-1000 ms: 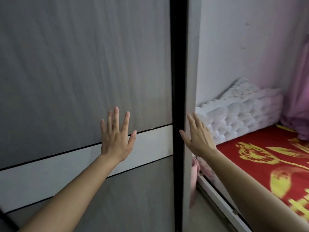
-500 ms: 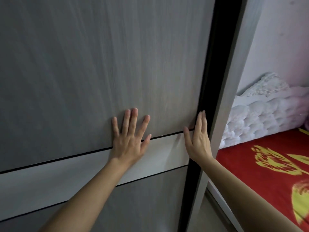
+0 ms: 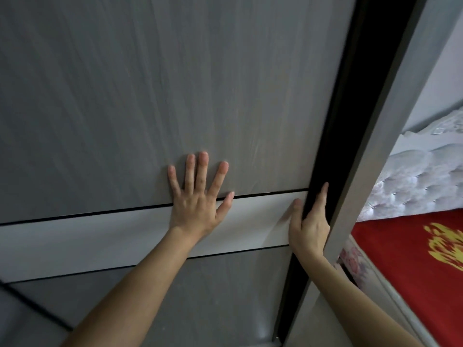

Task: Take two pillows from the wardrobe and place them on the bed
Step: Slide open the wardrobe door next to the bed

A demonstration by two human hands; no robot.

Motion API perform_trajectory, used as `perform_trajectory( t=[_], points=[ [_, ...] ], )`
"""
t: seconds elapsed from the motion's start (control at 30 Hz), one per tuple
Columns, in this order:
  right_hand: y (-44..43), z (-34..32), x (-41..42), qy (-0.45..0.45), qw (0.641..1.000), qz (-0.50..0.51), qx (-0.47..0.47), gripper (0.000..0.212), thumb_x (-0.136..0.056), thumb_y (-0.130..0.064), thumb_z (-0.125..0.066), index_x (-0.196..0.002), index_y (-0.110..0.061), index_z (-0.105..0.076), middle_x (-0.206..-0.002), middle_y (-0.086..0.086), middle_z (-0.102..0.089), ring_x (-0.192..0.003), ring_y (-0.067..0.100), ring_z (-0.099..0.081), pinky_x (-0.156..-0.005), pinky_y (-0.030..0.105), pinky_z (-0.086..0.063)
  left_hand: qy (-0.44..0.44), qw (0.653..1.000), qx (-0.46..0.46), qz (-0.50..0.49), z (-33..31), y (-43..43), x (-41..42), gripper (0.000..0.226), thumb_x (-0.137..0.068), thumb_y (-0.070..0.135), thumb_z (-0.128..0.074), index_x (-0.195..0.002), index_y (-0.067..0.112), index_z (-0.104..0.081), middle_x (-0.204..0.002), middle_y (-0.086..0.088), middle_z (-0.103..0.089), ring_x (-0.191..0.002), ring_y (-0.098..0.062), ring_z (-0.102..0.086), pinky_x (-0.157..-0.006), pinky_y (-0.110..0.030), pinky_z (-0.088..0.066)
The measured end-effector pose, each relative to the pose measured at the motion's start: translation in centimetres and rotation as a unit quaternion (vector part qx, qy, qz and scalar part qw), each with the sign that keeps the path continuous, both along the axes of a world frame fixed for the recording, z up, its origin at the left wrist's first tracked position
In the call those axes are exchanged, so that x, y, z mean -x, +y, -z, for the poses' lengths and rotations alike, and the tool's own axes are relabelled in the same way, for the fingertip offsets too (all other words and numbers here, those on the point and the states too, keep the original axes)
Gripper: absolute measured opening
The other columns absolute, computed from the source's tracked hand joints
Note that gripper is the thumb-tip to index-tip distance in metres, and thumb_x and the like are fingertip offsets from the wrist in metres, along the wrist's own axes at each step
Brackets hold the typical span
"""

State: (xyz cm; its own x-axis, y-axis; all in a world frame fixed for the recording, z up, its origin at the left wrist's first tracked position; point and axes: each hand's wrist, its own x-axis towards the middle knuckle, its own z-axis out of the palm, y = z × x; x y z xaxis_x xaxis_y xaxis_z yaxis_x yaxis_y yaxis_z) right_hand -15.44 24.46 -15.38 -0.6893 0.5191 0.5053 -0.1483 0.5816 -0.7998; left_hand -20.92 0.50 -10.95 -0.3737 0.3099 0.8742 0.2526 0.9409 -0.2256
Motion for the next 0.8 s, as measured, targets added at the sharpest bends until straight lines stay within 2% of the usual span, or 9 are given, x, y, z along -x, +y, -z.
perform_trajectory(
  t=[0.07,0.13,0.27,0.4,0.57,0.8],
  points=[
    [0.3,0.3,-0.1,-0.003,1.000,-0.022,-0.018,0.064,-0.102,-0.042,-0.043,-0.156,-0.036,-0.009,-0.157,0.003,-0.038,-0.132,0.028,-0.047,-0.099,0.027,-0.036,-0.008,1.000,-0.012,-0.018,0.2,-0.1,-0.2,0.086,-0.089,0.061,-0.050,-0.157,0.026,-0.009,-0.164,-0.012,0.009,-0.151,-0.037,0.001,-0.115,-0.068,0.002],
    [0.2,0.1,-0.3,0.001,0.998,-0.049,-0.044,0.061,-0.102,-0.032,-0.046,-0.156,-0.026,-0.018,-0.154,0.008,-0.043,-0.131,0.031,-0.050,-0.099,0.032,-0.043,-0.014,0.999,-0.029,-0.033,0.4,-0.3,-0.7,0.088,-0.089,0.060,-0.050,-0.157,0.023,-0.008,-0.164,-0.014,0.009,-0.150,-0.040,0.001,-0.115,-0.068,0.003],
    [-0.7,-0.4,-1.0,0.014,0.992,-0.110,-0.061,0.062,-0.100,-0.017,-0.052,-0.155,-0.014,-0.024,-0.149,0.015,-0.048,-0.115,0.038,-0.063,-0.083,0.043,-0.057,-0.023,0.996,-0.053,-0.068,0.6,-1.0,-1.7,0.090,-0.090,0.057,-0.051,-0.157,0.017,-0.007,-0.163,-0.017,0.007,-0.149,-0.045,-0.002,-0.115,-0.069,-0.002],
    [-2.2,-0.4,-1.3,0.024,0.984,-0.165,-0.066,0.061,-0.099,-0.010,-0.053,-0.154,-0.008,-0.027,-0.147,0.016,-0.050,-0.100,0.038,-0.069,-0.073,0.039,-0.059,-0.050,0.991,-0.068,-0.102,0.6,-2.8,-2.7,0.087,-0.092,0.055,-0.047,-0.156,0.011,-0.010,-0.162,-0.024,0.002,-0.148,-0.047,-0.001,-0.114,-0.070,-0.007],
    [-4.4,-0.1,-1.4,0.012,0.973,-0.217,-0.079,0.062,-0.098,-0.005,-0.050,-0.154,-0.008,-0.024,-0.144,0.015,-0.053,-0.094,0.036,-0.070,-0.069,0.039,-0.060,-0.080,0.984,-0.073,-0.140,0.5,-5.9,-3.7,0.086,-0.093,0.057,-0.042,-0.156,0.009,-0.009,-0.162,-0.026,0.001,-0.149,-0.046,0.001,-0.116,-0.067,-0.009],
    [-9.0,-0.7,-2.2,-0.017,0.963,-0.248,-0.101,0.064,-0.099,-0.002,-0.046,-0.156,-0.011,-0.017,-0.155,0.008,-0.041,-0.102,0.034,-0.068,-0.079,0.040,-0.059,-0.096,0.978,-0.094,-0.156,0.4,-10.6,-4.5,0.088,-0.093,0.059,-0.039,-0.156,0.009,-0.003,-0.161,-0.026,0.003,-0.149,-0.045,0.004,-0.117,-0.065,-0.009]
  ],
)
